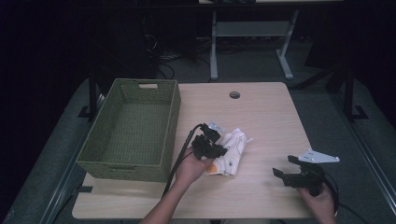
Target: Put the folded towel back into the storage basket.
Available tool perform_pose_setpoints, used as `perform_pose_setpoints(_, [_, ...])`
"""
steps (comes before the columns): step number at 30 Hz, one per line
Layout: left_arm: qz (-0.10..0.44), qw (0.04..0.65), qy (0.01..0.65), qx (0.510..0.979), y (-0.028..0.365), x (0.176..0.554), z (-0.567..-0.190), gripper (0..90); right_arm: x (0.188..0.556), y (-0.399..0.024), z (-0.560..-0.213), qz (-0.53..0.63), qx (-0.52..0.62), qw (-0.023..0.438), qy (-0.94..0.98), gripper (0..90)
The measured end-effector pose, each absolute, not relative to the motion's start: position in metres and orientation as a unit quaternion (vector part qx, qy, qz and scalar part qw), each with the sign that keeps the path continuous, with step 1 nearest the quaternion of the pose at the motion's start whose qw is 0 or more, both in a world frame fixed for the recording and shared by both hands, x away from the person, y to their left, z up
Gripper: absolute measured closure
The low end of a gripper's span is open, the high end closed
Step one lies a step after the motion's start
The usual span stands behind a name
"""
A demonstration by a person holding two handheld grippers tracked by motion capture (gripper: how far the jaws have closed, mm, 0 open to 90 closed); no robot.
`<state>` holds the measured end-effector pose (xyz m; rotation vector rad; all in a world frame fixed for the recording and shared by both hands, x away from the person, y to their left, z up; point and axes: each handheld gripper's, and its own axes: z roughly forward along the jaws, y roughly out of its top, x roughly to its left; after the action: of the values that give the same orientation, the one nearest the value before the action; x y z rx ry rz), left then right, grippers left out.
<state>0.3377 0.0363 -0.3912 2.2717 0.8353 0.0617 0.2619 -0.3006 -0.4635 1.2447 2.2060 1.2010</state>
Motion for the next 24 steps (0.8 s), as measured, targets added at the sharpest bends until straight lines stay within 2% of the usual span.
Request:
perform_pose_setpoints(8, [-0.007,0.376,0.329,0.866,0.058,0.34,-0.377,82.3,0.262,-0.3,-0.464,0.417,0.437,0.17,0.779,14.8])
perform_pose_setpoints(24, [-0.026,0.401,0.341,0.85,0.091,0.341,-0.347,82.0,0.261,-0.301,-0.465,0.413,0.437,0.175,0.779,14.9])
